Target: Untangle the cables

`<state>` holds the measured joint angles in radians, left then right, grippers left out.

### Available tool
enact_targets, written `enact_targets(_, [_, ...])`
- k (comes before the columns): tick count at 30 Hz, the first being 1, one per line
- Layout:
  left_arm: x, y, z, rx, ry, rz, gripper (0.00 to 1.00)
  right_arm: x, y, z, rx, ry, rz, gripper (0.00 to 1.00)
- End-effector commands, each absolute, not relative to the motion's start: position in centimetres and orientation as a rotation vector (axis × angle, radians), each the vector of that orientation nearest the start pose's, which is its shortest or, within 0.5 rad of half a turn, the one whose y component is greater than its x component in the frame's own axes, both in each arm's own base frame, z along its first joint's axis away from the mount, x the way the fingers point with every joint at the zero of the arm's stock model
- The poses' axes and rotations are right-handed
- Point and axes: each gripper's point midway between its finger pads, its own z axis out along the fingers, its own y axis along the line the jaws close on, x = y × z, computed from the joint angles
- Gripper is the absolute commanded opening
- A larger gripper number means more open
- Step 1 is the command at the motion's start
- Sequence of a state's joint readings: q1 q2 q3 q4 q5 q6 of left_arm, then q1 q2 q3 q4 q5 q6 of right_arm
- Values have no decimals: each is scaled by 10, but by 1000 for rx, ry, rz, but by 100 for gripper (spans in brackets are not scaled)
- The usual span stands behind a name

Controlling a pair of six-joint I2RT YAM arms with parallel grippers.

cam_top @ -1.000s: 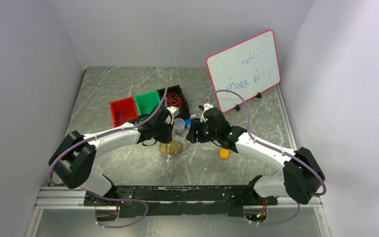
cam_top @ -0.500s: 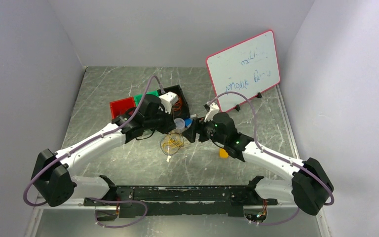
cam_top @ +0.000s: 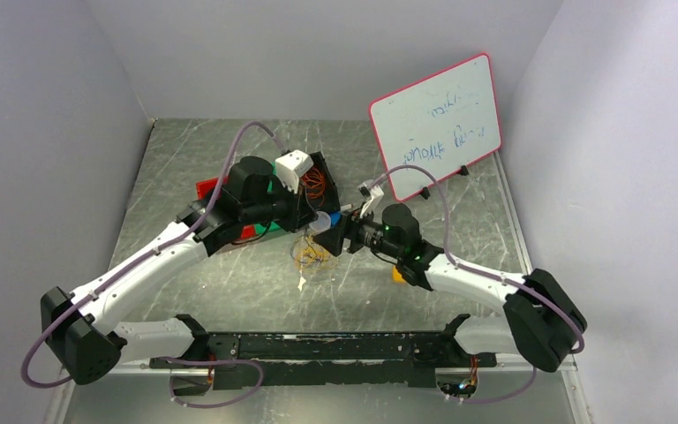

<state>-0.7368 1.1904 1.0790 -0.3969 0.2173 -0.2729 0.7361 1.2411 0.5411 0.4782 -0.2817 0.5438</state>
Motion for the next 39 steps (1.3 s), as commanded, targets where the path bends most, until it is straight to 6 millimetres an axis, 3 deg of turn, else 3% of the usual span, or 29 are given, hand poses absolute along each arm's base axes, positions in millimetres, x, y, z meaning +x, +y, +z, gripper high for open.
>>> enact_targets(1, [220, -292, 271, 716, 2032, -939, 7, 242, 326, 185, -424, 1788, 1225, 78])
enact_targets(6, [214, -295, 295, 733, 1995, -982, 7, 248, 351, 184, -470, 1766, 1275, 78])
enact_targets(13, [217, -285, 346, 706, 1920, -939, 7, 240, 366, 146, -490, 1868, 1254, 77])
enact_targets(25, [238, -259, 443, 608, 1775, -761, 7, 222, 333, 61, -408, 2128, 1057, 71])
enact_targets(31, [249, -252, 480, 579, 1712, -696, 7, 219, 317, 41, -387, 2185, 971, 71])
enact_targets(39, [261, -228, 527, 492, 1627, -571, 7, 216, 299, 23, -379, 2236, 875, 71])
